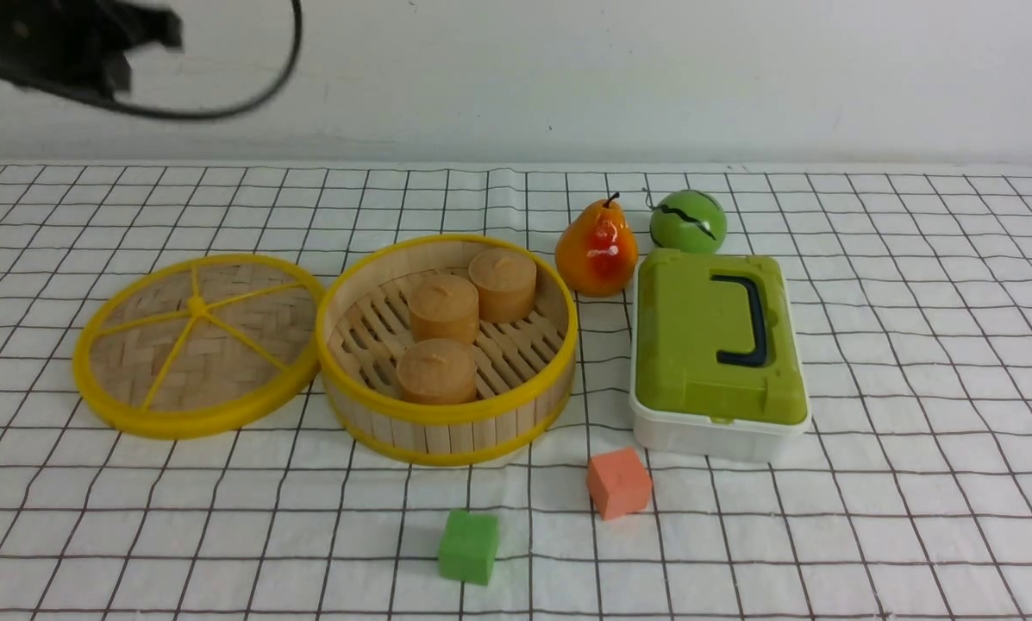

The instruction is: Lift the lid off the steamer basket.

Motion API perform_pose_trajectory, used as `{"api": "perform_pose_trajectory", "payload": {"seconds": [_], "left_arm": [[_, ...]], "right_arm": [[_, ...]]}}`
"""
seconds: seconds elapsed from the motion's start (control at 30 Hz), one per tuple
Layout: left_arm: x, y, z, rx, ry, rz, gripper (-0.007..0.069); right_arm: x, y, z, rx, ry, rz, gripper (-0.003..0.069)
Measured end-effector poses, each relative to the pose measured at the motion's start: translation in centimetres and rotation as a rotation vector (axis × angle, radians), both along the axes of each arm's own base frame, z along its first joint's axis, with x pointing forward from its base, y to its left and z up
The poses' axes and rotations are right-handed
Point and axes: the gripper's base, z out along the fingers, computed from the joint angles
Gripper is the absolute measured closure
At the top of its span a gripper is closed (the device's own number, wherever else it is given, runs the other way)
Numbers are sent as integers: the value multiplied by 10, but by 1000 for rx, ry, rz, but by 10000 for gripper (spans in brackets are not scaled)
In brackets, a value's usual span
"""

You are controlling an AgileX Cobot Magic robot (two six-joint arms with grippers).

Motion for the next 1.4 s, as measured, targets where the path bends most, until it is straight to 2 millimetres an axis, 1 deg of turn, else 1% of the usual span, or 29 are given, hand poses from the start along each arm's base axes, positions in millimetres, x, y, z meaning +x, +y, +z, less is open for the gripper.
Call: {"api": "perform_pose_trajectory", "payload": {"seconds": [0.03, 0.07, 0.1, 0.13, 0.17, 0.2, 0.23, 0.3, 0.33, 0.37, 0.4, 0.43, 0.47, 0.53, 0.57, 0.7, 0.73, 0.77, 0.87, 0.9, 0.93, 1.0, 1.03, 1.07, 1.13, 1.2, 1.27, 1.4], "left_arm": [[-31, -1, 32, -18, -104, -17, 637], [-36, -1, 37, -19, -121, -19, 637], [-69, -3, 60, -33, -215, -36, 637], [-92, -3, 71, -36, -270, -46, 637], [-114, -3, 77, -42, -322, -57, 637], [-135, -4, 80, -45, -372, -66, 637], [-150, -4, 80, -51, -420, -72, 637], [-185, -4, 68, -51, -494, -81, 637], [-202, -4, 55, -52, -509, -86, 637], [-214, -4, 42, -63, -518, -90, 637], [-222, -5, 29, -70, -511, -93, 637], [-232, -5, 9, -78, -490, -98, 637], [-237, -6, -5, -91, -475, -101, 637], [-248, -6, -41, -112, -431, -105, 637], [-252, -7, -54, -115, -418, -106, 637], [-272, -5, -119, -87, -377, -106, 637], [-273, -5, -122, -85, -381, -104, 637], [-280, -4, -139, -77, -389, -99, 637], [-292, -3, -178, -84, -406, -84, 637], [-293, -3, -183, -86, -404, -82, 637], [-295, -2, -198, -98, -410, -71, 637], [-296, -1, -210, -112, -417, -58, 637], [-297, 0, -223, -124, -423, -42, 637], [-297, 0, -230, -130, -431, -32, 637], [-298, 2, -240, -135, -453, -20, 637], [-300, 2, -241, -135, -503, -17, 637], [-301, 3, -241, -118, -507, -14, 637], [-301, 6, -249, -123, -431, 38, 637]], "right_arm": [[0, 0, 0, 0, 0, 0, 419], [0, 0, 0, 0, 0, 0, 419], [0, 0, 0, 0, 0, 0, 419], [0, 0, 0, 0, 0, 0, 419], [0, 0, 0, 0, 0, 0, 419], [0, 0, 0, 0, 0, 0, 419], [0, 0, 0, 0, 0, 0, 419], [0, 0, 0, 0, 0, 0, 419], [0, 0, 0, 0, 0, 0, 419], [0, 0, 0, 0, 0, 0, 419], [0, 0, 0, 0, 0, 0, 419], [0, 0, 0, 0, 0, 0, 419], [0, 0, 0, 0, 0, 0, 419], [0, 0, 0, 0, 0, 0, 419], [0, 0, 0, 0, 0, 0, 419], [0, 0, 0, 0, 0, 0, 419], [0, 0, 0, 0, 0, 0, 419], [0, 0, 0, 0, 0, 0, 419], [0, 0, 0, 0, 0, 0, 419], [0, 0, 0, 0, 0, 0, 419], [0, 0, 0, 0, 0, 0, 419], [0, 0, 0, 0, 0, 0, 419], [0, 0, 0, 0, 0, 0, 419], [0, 0, 0, 0, 0, 0, 419], [0, 0, 0, 0, 0, 0, 419], [0, 0, 0, 0, 0, 0, 419], [0, 0, 0, 0, 0, 0, 419], [0, 0, 0, 0, 0, 0, 419]]}}
